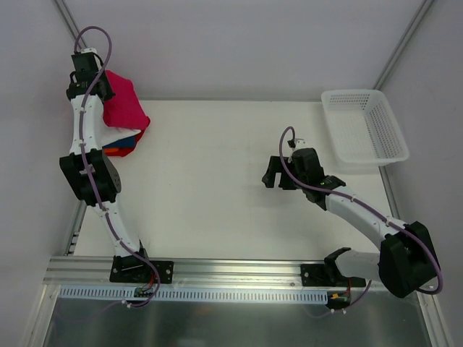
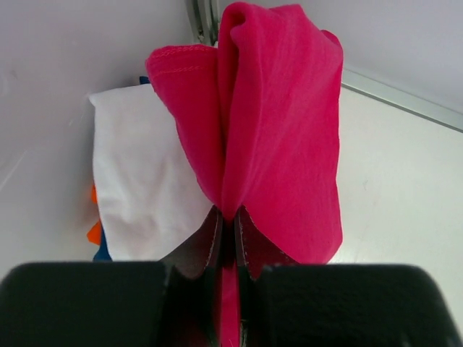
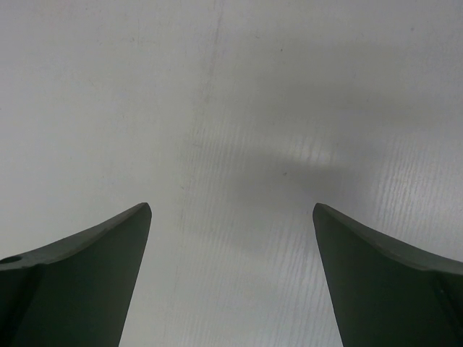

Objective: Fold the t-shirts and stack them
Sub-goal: Neatly place the folded tshirt to the corner

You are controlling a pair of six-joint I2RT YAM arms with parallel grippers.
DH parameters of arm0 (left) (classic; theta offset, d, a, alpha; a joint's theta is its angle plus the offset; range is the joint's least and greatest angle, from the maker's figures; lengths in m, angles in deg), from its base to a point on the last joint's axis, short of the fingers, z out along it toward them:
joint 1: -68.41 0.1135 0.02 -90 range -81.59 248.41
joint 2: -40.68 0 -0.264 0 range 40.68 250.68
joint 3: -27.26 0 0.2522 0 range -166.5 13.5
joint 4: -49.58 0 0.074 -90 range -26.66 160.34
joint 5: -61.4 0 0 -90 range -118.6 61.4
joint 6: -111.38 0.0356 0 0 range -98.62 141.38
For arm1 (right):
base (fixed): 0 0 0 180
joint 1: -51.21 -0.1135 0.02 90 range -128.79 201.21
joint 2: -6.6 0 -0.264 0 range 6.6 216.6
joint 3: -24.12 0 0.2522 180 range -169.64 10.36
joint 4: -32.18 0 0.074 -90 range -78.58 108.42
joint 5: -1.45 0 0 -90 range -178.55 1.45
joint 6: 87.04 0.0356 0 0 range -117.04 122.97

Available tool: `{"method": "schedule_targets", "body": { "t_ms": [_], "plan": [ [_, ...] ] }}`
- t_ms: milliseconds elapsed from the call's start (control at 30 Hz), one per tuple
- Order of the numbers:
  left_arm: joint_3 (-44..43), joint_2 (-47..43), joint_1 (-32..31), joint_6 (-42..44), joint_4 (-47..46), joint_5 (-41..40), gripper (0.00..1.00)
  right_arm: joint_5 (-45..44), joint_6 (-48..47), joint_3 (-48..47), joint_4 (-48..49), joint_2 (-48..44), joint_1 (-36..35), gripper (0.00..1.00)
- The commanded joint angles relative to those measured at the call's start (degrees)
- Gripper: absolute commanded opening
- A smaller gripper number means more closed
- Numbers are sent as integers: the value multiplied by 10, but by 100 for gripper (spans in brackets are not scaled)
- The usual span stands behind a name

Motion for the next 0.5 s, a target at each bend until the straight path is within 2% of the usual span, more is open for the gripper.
{"method": "schedule_targets", "body": {
  "t_ms": [0, 200, 467],
  "plan": [
    [-4, -49, -7, 35, -26, -62, 0, 19, -6, -1, 30, 1, 6, 99],
    [11, -52, -8, 54, -33, -147, 0, 34, -6, 4, 38, 2, 14, 99],
    [75, -54, 17, 61, -64, -202, 0, 55, -9, 8, 42, -5, 24, 99]
  ]
}}
